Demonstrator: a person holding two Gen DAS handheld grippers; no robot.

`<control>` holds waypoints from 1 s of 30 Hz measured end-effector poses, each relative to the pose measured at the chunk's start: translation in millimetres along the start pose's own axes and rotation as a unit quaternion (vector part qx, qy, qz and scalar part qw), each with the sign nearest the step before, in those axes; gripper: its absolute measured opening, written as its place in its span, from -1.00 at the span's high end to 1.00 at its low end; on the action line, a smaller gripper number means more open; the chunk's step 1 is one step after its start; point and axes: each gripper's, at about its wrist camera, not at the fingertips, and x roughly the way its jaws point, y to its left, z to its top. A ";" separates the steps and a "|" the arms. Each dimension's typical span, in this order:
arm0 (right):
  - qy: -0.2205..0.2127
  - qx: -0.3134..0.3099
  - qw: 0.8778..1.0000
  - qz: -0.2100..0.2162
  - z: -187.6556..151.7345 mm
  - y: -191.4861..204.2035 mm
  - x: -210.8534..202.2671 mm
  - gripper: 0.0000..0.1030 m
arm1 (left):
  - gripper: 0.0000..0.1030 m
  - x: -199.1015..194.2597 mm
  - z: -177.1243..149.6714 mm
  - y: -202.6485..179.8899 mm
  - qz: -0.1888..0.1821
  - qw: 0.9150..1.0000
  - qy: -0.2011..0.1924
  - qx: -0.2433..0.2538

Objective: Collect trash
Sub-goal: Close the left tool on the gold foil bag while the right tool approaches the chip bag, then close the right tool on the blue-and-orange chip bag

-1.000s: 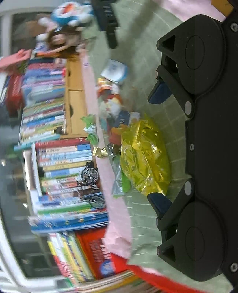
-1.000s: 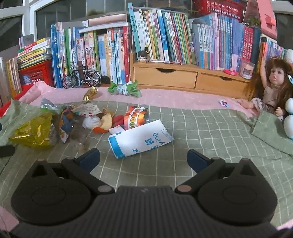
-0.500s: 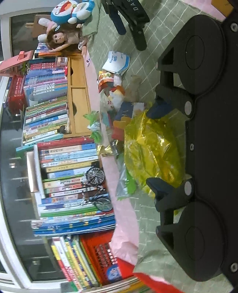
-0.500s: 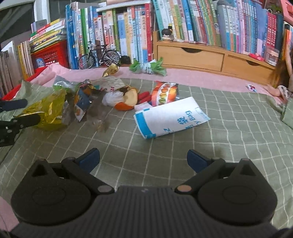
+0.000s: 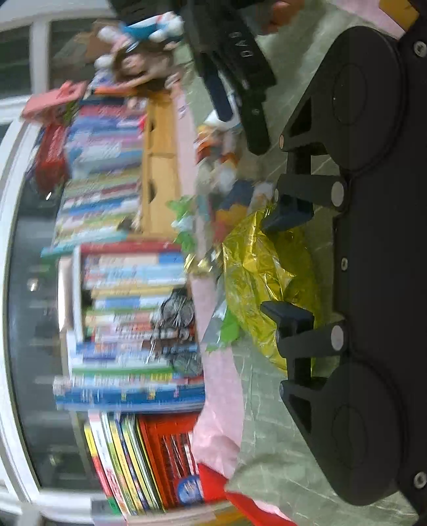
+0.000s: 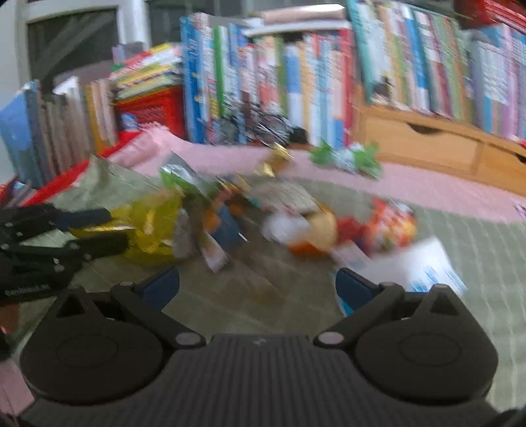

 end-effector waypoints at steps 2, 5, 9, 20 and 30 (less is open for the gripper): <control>-0.014 -0.019 1.000 0.011 6.4 8.7 5.0 -1.00 | 0.17 -7.0 3.5 9.7 0.030 0.999 -0.024 -0.034; -0.033 -0.050 0.998 0.014 13.8 22.9 12.2 -1.00 | 0.27 -21.6 9.4 27.7 0.046 0.994 -0.057 -0.075; -0.023 -0.067 0.997 0.033 20.9 36.7 29.5 -0.79 | 0.37 -34.4 15.5 48.3 0.043 0.991 -0.073 -0.107; 0.008 -0.046 0.999 0.011 24.5 42.3 82.3 0.08 | 0.41 -36.0 -2.7 48.3 0.042 0.994 -0.054 -0.086; -0.012 -0.044 0.998 0.036 26.3 54.3 57.7 0.21 | 0.54 -50.7 -5.2 48.2 0.038 0.992 -0.068 -0.094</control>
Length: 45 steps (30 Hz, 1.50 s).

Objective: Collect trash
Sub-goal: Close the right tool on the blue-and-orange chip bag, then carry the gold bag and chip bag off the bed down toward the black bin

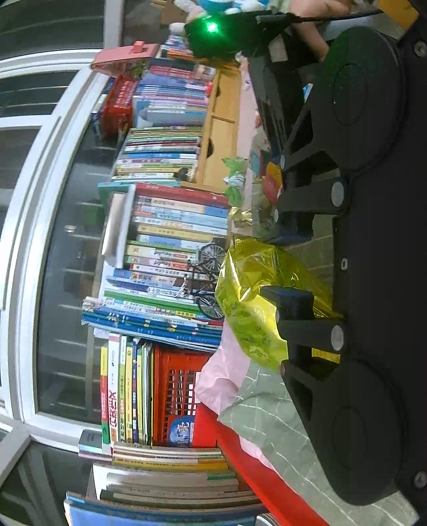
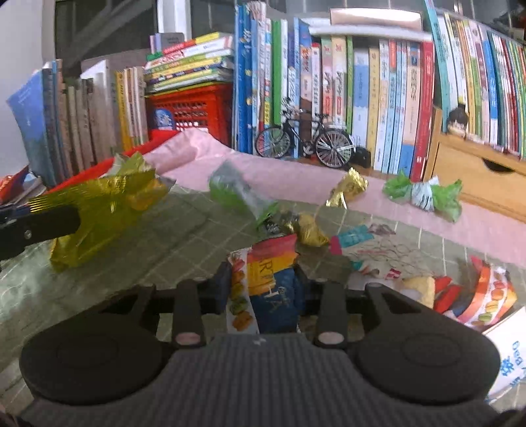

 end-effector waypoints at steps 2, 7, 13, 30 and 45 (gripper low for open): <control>-0.002 0.001 1.000 0.005 1.9 2.3 -7.9 0.20 | 0.54 -7.1 2.1 0.8 0.000 1.000 -0.006 -0.004; -0.004 0.018 1.000 0.009 -1.0 4.8 -31.4 0.20 | 0.58 -24.8 6.6 -2.3 -0.006 1.000 -0.014 -0.006; -0.016 0.031 0.999 0.014 -13.7 11.6 -68.9 0.20 | 0.58 -56.4 7.1 -11.6 -0.017 1.000 -0.025 -0.004; -0.062 0.066 0.996 0.020 -52.8 23.3 -181.5 0.20 | 0.59 -160.6 -4.6 -43.5 -0.048 0.998 -0.036 0.013; -0.080 0.062 0.995 0.020 -111.8 60.3 -264.0 0.17 | 0.59 -256.2 -48.3 -75.7 -0.087 0.996 -0.023 0.001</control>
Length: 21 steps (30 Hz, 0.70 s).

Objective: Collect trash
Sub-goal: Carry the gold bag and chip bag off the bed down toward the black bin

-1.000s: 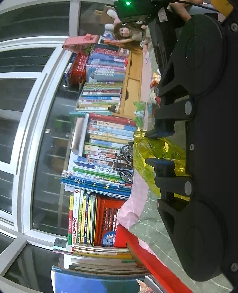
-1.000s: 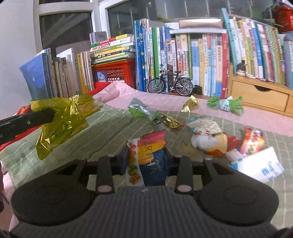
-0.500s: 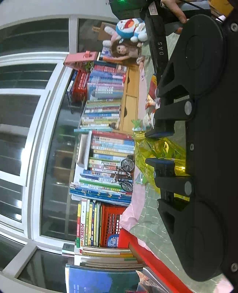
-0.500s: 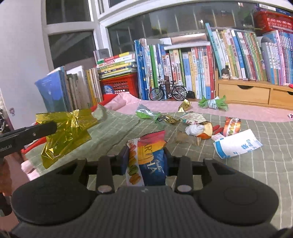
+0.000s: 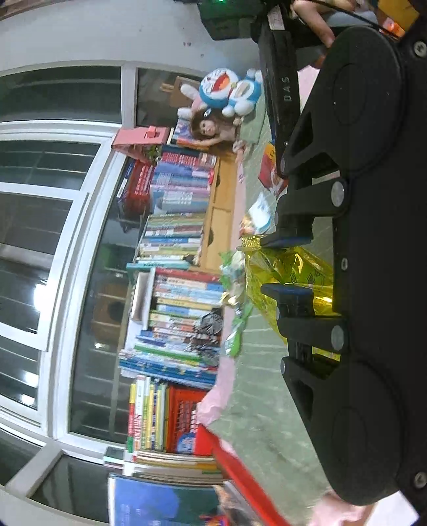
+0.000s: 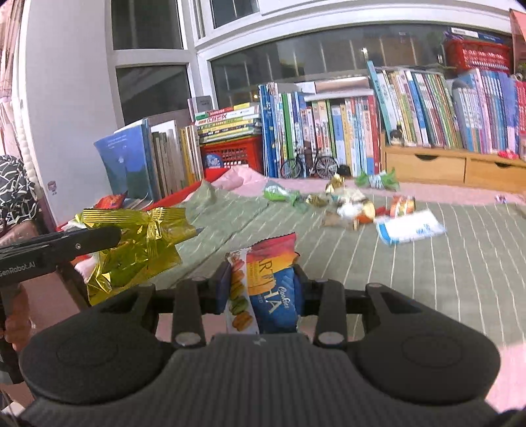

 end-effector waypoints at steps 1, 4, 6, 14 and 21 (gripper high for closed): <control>0.001 0.001 1.000 0.002 -5.5 1.5 -3.8 0.17 | 0.59 -6.2 -4.8 -2.7 -0.003 1.000 0.002 -0.003; 0.003 0.001 1.000 0.001 -21.4 9.0 -16.3 0.18 | 0.59 -24.9 -17.2 -10.9 -0.002 1.000 0.006 -0.003; 0.006 0.005 1.000 0.000 -30.4 12.6 -22.7 0.18 | 0.59 -35.5 -24.1 -16.7 -0.005 1.000 0.010 -0.001; 0.008 0.017 1.000 0.008 -60.3 25.9 -51.6 0.18 | 0.59 -67.1 -44.3 -41.0 -0.019 0.999 0.023 0.010; 0.012 0.012 1.000 -0.003 -79.0 33.9 -61.7 0.17 | 0.62 -73.9 -59.6 -55.4 -0.037 0.998 0.044 0.016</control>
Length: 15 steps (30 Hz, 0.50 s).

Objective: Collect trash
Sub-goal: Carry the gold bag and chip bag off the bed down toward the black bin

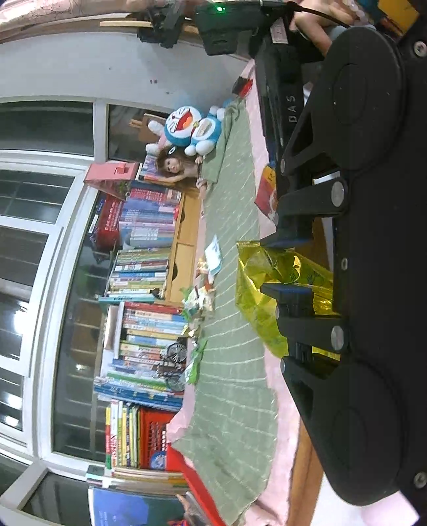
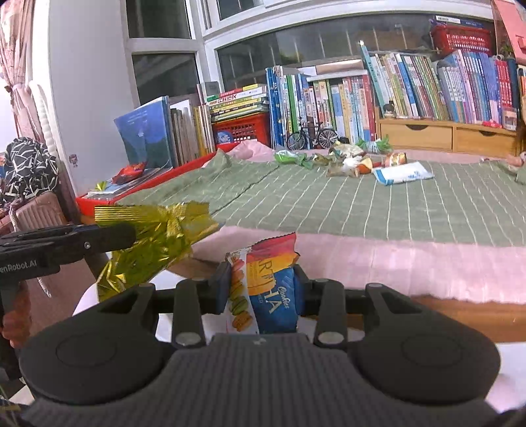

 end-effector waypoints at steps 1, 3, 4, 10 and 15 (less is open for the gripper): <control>0.001 0.003 1.000 0.003 -2.3 0.3 -1.2 0.17 | 0.62 -0.9 -0.7 -1.1 -0.002 1.000 0.001 0.000; 0.003 0.007 1.000 0.007 -7.5 2.5 -4.8 0.17 | 0.64 -6.8 -1.7 -2.2 -0.004 1.000 0.001 -0.007; 0.004 0.006 1.000 0.007 -8.8 3.7 -6.0 0.17 | 0.64 -10.5 -0.5 -1.7 -0.010 1.000 -0.002 -0.013; 0.001 0.006 1.000 0.005 -15.2 9.2 -14.8 0.18 | 0.66 -43.7 5.7 -8.5 -0.021 0.999 -0.027 0.006; 0.006 -0.003 1.000 0.002 -22.0 13.4 -18.2 0.17 | 0.66 -49.4 -9.0 -8.9 -0.037 0.999 0.012 0.005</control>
